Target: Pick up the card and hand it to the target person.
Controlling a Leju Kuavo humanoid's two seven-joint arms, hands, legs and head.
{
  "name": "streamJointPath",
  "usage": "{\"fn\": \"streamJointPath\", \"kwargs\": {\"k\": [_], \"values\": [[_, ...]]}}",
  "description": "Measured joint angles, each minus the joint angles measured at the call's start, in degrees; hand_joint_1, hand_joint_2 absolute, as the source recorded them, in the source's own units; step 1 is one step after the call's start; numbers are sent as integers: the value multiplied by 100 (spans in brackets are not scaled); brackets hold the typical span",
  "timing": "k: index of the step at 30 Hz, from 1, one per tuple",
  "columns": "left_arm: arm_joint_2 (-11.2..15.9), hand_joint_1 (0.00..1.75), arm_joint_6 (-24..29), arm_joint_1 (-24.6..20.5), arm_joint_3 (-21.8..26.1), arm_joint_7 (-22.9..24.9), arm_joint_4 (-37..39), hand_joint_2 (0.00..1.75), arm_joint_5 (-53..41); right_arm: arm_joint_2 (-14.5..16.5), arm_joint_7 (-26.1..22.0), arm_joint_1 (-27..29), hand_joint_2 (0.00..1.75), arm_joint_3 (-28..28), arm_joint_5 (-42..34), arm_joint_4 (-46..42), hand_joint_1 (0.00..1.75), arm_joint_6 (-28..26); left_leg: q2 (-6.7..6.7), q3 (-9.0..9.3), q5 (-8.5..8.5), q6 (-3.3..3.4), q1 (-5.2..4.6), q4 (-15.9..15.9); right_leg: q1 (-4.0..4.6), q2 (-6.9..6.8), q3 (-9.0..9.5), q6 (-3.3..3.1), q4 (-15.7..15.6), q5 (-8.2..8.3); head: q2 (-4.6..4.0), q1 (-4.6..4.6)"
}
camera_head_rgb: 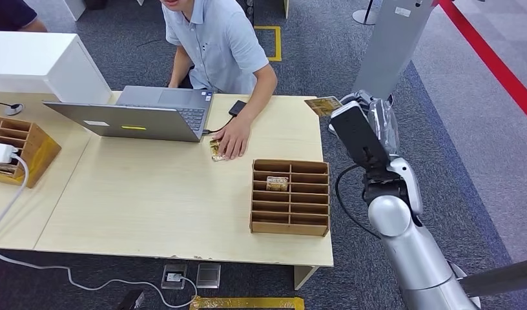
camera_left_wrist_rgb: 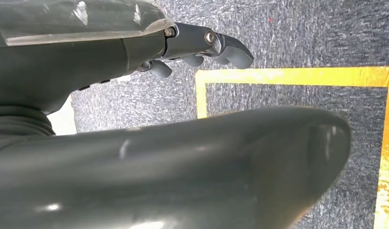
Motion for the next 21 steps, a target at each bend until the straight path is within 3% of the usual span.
{"fn": "streamJointPath", "kwargs": {"k": [9, 15, 21], "values": [[1, 0, -10, -1, -6, 17, 1, 0, -3, 24, -37, -36, 175, 15, -148, 97, 175, 157, -12, -8, -2, 1, 1, 5, 1, -15, -5, 0, 3, -5, 0, 0], [6, 0, -39, -3, -44, 32, 5, 0, -25, 625, -664, -1159, 175, 173, -785, 2513, 175, 605, 9, -9, 0, 0, -4, 7, -4, 10, -15, 0, 12, 1, 0, 0], [12, 0, -47, -4, -123, 13, 9, 0, -92, 932, -682, -1491, 175, 476, -695, 3602, 175, 822, 1, 2, 1, -2, -1, -3, 0, 1, 0, -2, 2, -2, 0, 0]]}}
